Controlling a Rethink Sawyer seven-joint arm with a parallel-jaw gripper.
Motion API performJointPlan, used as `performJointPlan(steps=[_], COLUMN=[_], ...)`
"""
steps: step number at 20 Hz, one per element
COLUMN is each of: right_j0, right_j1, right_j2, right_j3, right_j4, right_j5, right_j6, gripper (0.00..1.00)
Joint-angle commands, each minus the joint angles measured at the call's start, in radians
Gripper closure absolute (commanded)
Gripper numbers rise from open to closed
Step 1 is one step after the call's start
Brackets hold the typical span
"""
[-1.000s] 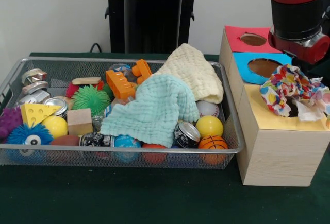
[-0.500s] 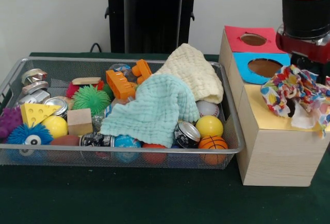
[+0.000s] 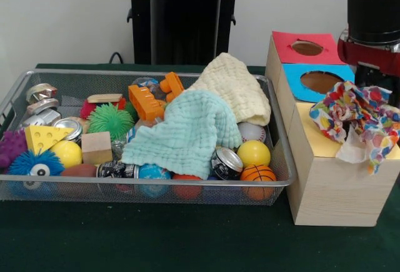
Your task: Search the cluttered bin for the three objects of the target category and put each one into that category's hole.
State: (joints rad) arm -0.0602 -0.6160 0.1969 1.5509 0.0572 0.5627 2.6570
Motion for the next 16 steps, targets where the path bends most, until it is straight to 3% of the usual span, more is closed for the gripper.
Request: performJointPlan(steps=[1, 9, 16], right_j0=[-0.029, 0.017, 0.001], right_j1=[-0.019, -0.067, -0.085], right_j2=[-0.046, -0.115, -0.095], right_j3=[-0.06, -0.097, -0.05], right_j4=[-0.056, -0.101, -0.099], right_j5=[0.163, 0.347, 0.358], right_j6=[-0.033, -0.033, -0.028], gripper=[0.0, 0.0, 0.0])
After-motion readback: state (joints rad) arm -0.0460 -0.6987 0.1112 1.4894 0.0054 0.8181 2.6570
